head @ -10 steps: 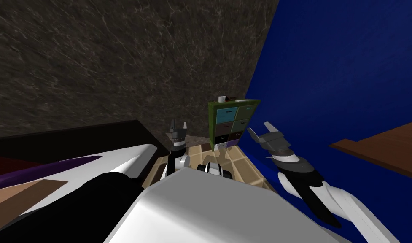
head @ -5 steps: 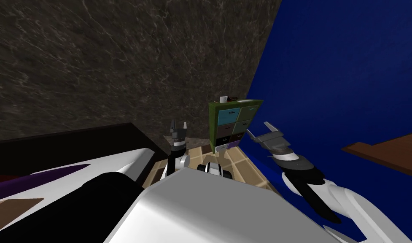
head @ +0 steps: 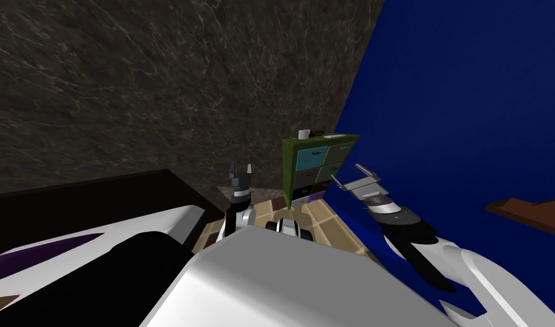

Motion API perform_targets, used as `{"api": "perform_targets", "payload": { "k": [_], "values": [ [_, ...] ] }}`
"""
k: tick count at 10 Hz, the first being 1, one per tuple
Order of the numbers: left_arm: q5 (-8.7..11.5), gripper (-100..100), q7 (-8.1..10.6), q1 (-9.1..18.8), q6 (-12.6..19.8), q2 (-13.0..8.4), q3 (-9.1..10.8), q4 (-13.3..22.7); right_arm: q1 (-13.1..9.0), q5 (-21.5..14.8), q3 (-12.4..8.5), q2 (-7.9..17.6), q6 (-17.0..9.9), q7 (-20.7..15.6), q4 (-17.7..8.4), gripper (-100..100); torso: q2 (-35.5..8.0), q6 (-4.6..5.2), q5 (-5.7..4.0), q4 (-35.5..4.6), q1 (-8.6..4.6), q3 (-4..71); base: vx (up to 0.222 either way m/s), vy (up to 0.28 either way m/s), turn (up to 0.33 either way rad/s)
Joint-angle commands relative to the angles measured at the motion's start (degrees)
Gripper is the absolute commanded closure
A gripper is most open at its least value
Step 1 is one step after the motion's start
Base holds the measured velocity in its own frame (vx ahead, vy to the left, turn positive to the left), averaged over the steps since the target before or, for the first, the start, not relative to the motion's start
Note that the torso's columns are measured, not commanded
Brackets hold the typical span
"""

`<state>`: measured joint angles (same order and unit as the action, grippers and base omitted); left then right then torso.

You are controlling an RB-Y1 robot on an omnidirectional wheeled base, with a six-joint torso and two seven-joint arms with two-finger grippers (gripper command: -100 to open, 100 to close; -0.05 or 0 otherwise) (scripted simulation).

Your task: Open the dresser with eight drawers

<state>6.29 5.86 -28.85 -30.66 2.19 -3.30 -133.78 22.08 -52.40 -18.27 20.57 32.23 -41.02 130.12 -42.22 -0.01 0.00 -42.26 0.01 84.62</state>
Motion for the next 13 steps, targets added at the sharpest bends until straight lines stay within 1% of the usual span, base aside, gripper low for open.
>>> {"api": "perform_targets", "payload": {
  "k": [1,2,5,6,8,10,11,13],
  "values": [
    [0.00,0,0.00,0.00,0.00,0.00,0.00,0.00,-1.23,-4.53,-0.90,1.11,-0.58,-4.34,-1.28,-100,-0.06,0.01,0.01,-0.02,0.03,-0.04,0.124,0.099,-0.034],
    [0.00,0,0.00,0.00,0.00,0.00,0.00,0.00,-1.23,-4.84,-0.90,1.11,-0.58,-4.98,-1.28,-100,-0.01,0.01,0.01,-0.01,0.06,-0.02,0.098,0.085,-0.012],
    [0.00,0,0.00,0.00,0.00,0.00,0.00,0.00,-2.84,-10.34,-2.05,2.36,-1.03,-10.45,-3.16,-100,-0.05,0.01,0.00,-0.02,0.00,-0.05,0.108,0.094,-0.020],
    [0.00,0,0.00,0.00,0.00,0.00,0.00,0.00,-2.84,-10.40,-2.05,2.36,-1.03,-11.08,-3.16,-100,0.00,0.01,0.00,-0.01,0.01,-0.01,0.081,0.074,-0.005],
    [0.00,0,0.00,0.00,0.00,0.00,0.00,0.00,-3.86,-13.69,-2.71,3.12,-1.30,-14.65,-4.34,-100,-0.15,0.02,-0.03,-0.05,-0.10,-0.11,0.086,0.065,-0.014],
    [0.00,0,0.00,0.00,0.00,0.00,0.00,0.00,-4.77,-16.63,-3.30,3.85,-1.54,-17.85,-5.36,-100,0.01,0.01,0.02,-0.01,0.06,-0.01,0.126,0.093,-0.018],
    [0.00,0,0.00,0.00,0.00,0.00,0.00,0.00,-4.77,-16.63,-3.30,3.85,-1.54,-18.07,-5.36,-100,0.08,0.01,0.02,0.02,0.06,0.04,0.092,0.064,-0.003],
    [0.00,0,0.00,0.01,0.00,0.00,0.00,0.00,-5.54,-19.17,-3.83,4.55,-1.74,-20.88,-6.18,-100,-0.23,0.02,-0.03,-0.07,-0.10,-0.16,0.067,0.053,-0.014]
  ]
}}
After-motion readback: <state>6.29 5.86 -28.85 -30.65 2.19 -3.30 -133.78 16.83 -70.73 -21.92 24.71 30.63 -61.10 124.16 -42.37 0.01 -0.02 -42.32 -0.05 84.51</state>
